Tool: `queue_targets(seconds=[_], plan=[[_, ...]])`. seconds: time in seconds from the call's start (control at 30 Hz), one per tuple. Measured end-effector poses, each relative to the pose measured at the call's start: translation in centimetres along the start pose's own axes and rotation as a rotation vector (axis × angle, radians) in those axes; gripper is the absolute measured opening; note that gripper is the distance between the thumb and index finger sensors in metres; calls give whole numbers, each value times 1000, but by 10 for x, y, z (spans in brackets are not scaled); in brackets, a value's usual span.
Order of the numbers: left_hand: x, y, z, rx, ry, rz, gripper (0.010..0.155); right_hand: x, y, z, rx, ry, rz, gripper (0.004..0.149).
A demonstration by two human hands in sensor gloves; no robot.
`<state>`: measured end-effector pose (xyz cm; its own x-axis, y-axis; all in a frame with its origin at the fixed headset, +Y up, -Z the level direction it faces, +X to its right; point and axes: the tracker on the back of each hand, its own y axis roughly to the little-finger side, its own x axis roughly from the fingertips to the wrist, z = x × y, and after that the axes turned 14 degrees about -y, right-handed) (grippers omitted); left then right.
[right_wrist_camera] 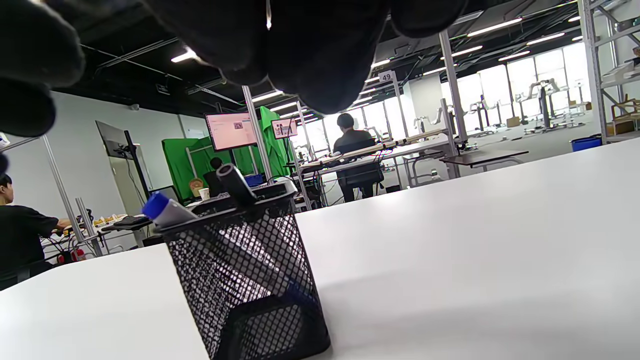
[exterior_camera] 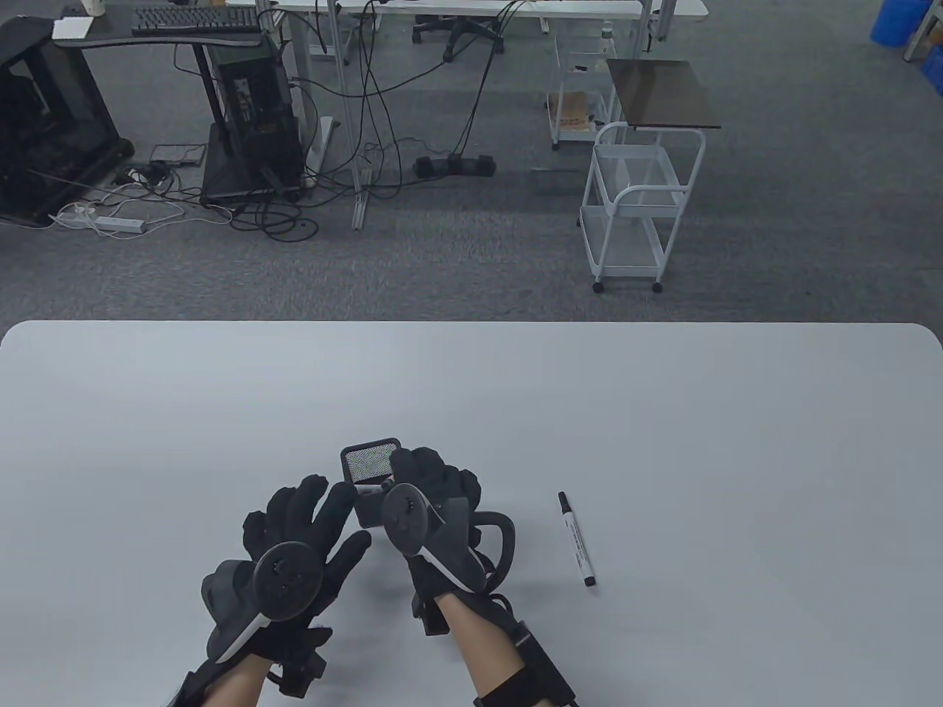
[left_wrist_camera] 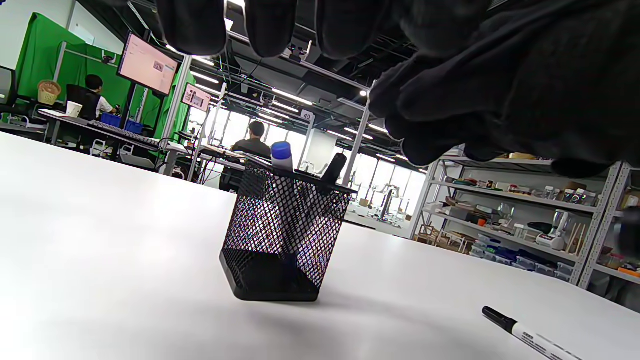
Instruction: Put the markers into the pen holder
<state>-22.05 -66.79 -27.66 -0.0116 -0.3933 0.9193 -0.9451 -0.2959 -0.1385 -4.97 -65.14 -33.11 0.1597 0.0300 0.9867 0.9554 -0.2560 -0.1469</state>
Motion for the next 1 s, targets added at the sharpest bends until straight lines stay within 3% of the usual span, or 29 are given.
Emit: queue_targets(seconds=[0.33, 0.53, 0.77, 1.0], plan=[[1, 0, 0, 2, -5, 4, 66, 13, 12, 22, 36, 56, 0, 65], [1, 0, 0, 2, -7, 9, 65, 17, 37, 31, 86, 67, -59, 73], [1, 1, 0, 2, -8, 8, 65, 16, 71, 26, 109, 23, -163, 82], [2, 0, 0, 3, -8, 8, 65, 14, 104, 14, 119, -49, -264, 83]])
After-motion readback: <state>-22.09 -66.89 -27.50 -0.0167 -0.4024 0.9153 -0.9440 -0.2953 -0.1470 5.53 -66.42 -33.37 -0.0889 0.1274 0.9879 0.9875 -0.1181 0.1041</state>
